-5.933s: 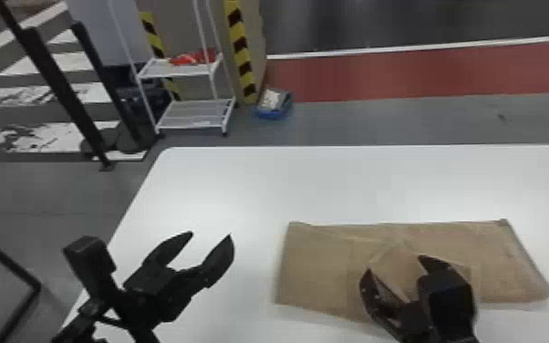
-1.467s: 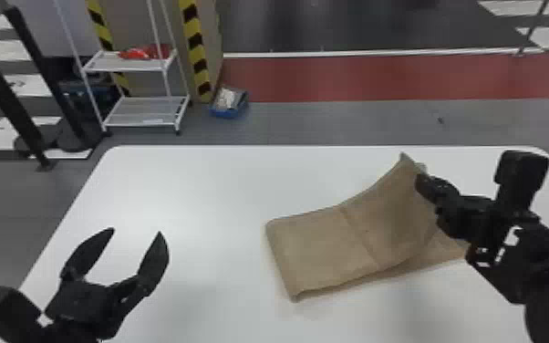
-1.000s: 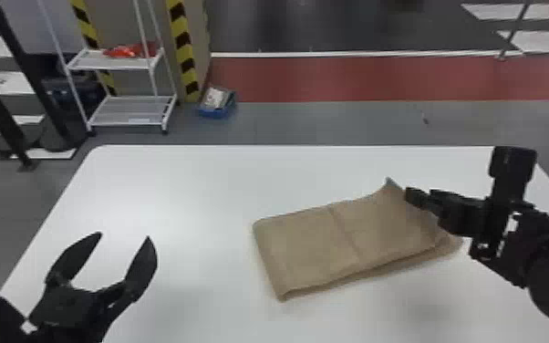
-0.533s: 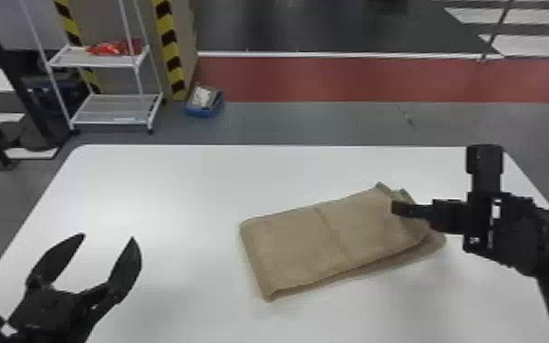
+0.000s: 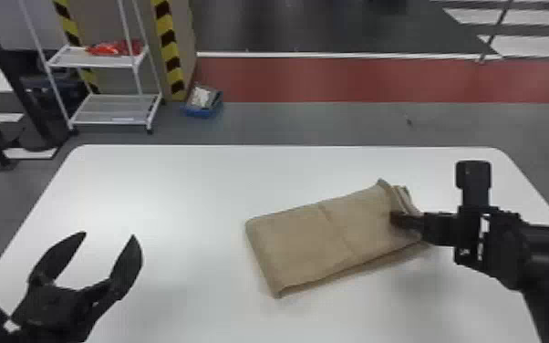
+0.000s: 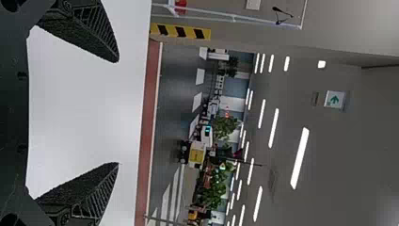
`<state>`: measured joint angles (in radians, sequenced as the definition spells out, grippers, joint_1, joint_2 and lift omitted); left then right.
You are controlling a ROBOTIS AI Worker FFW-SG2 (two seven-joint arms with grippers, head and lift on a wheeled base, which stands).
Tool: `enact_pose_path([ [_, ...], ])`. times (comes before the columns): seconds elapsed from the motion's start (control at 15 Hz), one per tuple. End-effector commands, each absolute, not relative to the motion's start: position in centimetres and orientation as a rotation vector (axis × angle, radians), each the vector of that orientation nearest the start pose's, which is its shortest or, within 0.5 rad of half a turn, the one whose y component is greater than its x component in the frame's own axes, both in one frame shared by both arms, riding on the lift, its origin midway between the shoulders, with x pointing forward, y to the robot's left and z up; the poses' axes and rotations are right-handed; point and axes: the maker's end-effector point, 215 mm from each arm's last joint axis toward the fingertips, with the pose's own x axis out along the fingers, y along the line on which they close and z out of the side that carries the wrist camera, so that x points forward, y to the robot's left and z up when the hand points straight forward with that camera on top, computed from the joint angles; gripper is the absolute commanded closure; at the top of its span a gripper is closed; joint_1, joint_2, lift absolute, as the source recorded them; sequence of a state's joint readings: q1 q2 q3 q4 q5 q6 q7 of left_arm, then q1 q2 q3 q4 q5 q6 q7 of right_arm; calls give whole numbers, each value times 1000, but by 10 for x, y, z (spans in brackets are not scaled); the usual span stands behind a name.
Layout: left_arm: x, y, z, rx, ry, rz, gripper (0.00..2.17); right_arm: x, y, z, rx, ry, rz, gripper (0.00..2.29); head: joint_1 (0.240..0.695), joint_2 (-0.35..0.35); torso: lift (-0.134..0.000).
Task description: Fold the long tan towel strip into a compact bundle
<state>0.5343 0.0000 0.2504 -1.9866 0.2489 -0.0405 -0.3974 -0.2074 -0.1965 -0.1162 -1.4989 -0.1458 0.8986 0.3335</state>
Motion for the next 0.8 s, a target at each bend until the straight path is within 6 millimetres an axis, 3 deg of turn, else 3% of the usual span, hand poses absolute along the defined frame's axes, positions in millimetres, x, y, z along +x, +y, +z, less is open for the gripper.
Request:
enact_pose_path([
  [0.0,419,285,-353,-137,22,-157,90,574,-291,-475,161,719,187,1703,695,-9,-120],
  [0.07,419,285,-353,-137,22,-157,90,574,-291,-474,167,714,187,1889,695,-9,-120],
  [0.2,419,286,-353,-136,22,-158,90,577,-290,-458,192,675,191,1956,695,-8,-120],
  [0.33,419,286,-354,-137,24,-157,90,580,-287,-427,224,603,208,1956,695,-6,-120],
  [0.47,419,286,-353,-136,22,-158,93,580,-271,-388,242,531,249,1956,695,-2,-120],
  [0.53,419,286,-352,-137,20,-156,93,577,-262,-371,244,502,269,1956,695,1,-120],
  [0.67,418,289,-351,-132,19,-152,93,561,-220,-336,266,465,355,1956,695,21,-120],
  [0.73,418,291,-351,-132,18,-149,93,550,-195,-329,261,462,403,1956,695,36,-120],
])
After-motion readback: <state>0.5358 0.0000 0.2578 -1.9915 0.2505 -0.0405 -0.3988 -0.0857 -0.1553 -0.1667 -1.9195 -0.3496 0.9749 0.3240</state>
